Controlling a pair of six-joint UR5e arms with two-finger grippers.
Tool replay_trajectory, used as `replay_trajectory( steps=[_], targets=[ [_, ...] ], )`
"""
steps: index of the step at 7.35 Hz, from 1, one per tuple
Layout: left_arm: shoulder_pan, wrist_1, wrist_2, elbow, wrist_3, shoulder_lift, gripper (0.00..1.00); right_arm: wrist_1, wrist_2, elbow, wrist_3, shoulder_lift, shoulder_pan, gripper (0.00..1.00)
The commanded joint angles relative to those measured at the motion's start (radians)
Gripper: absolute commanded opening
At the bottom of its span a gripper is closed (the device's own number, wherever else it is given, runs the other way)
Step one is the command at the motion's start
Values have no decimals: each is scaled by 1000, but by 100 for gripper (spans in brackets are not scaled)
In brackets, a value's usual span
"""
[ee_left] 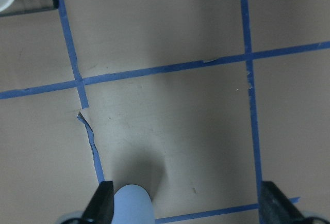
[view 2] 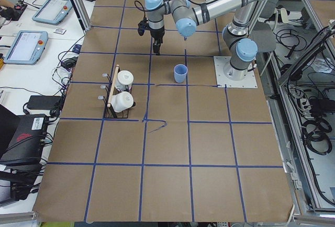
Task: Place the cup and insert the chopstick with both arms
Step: 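Lower the left gripper to the blue cup while the right descends to the chopstick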
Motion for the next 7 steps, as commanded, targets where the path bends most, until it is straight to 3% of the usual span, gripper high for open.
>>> replay_trajectory(
  steps=[1, 2, 3, 4, 5, 7],
  targets=[
    [7, 52, 61, -71, 69, 0, 100, 0, -4, 80, 7, -1, -50, 100],
    [7, 52, 83, -71, 68, -2, 100, 11, -5, 85, 13, -1, -50, 97],
    [8, 52, 83, -71, 63, -2, 100, 5, 2, 94, 14, -1, -50, 83],
    [17, 55, 81, -71, 63, -5, 100, -3, 4, 94, 13, -1, -50, 57],
    [45, 55, 80, -77, 65, -12, 90, 11, 4, 94, 14, -1, -50, 38],
    [63, 54, 80, -94, 63, -23, 77, 9, 4, 94, 16, 0, -50, 33]
  ],
)
